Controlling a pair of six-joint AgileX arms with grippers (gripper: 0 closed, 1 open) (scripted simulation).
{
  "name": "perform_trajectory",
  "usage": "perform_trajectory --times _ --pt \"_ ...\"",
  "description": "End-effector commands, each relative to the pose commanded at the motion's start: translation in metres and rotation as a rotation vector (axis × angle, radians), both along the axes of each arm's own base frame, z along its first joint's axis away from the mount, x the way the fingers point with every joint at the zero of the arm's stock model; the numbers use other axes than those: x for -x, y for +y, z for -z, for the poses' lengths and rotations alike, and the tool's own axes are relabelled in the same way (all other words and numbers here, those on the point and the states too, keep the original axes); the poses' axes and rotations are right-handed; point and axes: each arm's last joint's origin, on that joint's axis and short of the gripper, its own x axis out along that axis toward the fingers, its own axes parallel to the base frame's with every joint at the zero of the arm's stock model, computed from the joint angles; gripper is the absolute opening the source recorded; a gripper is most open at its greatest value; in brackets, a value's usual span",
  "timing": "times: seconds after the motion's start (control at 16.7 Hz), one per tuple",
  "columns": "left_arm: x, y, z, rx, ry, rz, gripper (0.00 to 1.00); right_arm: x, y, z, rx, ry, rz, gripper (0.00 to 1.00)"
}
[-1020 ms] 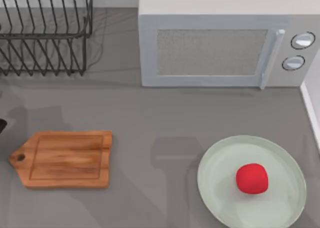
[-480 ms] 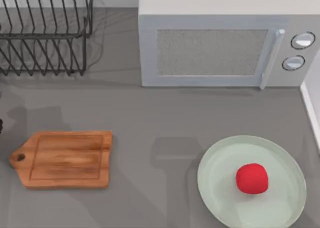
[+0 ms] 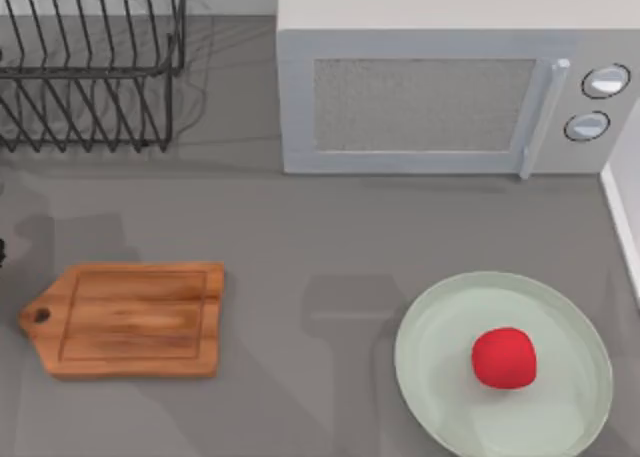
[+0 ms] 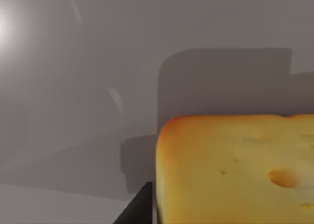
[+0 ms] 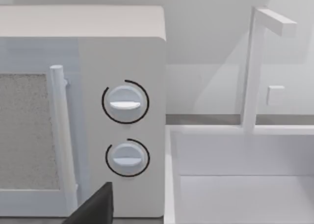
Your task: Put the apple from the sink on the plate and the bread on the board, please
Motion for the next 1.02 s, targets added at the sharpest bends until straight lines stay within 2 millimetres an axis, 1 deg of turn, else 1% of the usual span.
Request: perform_trajectory --times 0.18,0.3,0.42,0.66,0.78,0.84,1.02 --pt "0.0 -0.001 -0.001 0.0 -0.002 0.003 0.0 0.0 0.0 0.0 0.0 0.0 0.0 1.0" --pt "-0.003 0.0 -0.012 -0.001 -0.006 0.006 0.0 0.0 0.0 0.0 0.0 0.0 0.0 1.0" --pt "-0.006 0.0 -0.032 -0.001 -0.003 0.009 0.0 0.0 0.0 0.0 0.0 0.0 0.0 1.0" --pt "-0.002 0.0 -0.081 0.005 0.017 0.007 0.0 0.0 0.0 0.0 0.0 0.0 0.0 1.0" --pt "-0.001 -0.001 -0.098 0.001 0.002 0.004 0.0 0.0 0.0 0.0 0.0 0.0 0.0 1.0" --pt "0.0 -0.001 -0.101 0.0 -0.002 0.003 0.0 0.0 0.0 0.0 0.0 0.0 0.0 1.0" --pt "0.0 0.0 -0.099 0.0 0.002 0.004 0.0 0.0 0.0 0.0 0.0 0.0 0.0 1.0"
